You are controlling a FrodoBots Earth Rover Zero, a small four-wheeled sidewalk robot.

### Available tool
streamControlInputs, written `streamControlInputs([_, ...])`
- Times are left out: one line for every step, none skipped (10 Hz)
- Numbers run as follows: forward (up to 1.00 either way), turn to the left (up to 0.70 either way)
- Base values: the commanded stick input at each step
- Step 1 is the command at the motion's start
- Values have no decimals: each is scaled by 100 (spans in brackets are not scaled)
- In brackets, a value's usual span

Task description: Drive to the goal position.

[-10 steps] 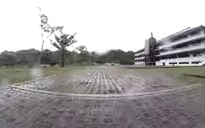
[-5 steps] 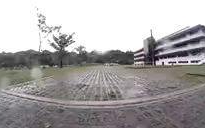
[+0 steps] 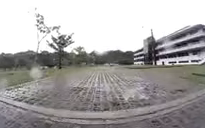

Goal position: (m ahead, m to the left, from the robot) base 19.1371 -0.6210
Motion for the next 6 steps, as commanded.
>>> streamControlInputs([70,0])
streamControlInputs([70,0])
streamControlInputs([70,0])
streamControlInputs([70,0])
streamControlInputs([70,0])
streamControlInputs([70,0])
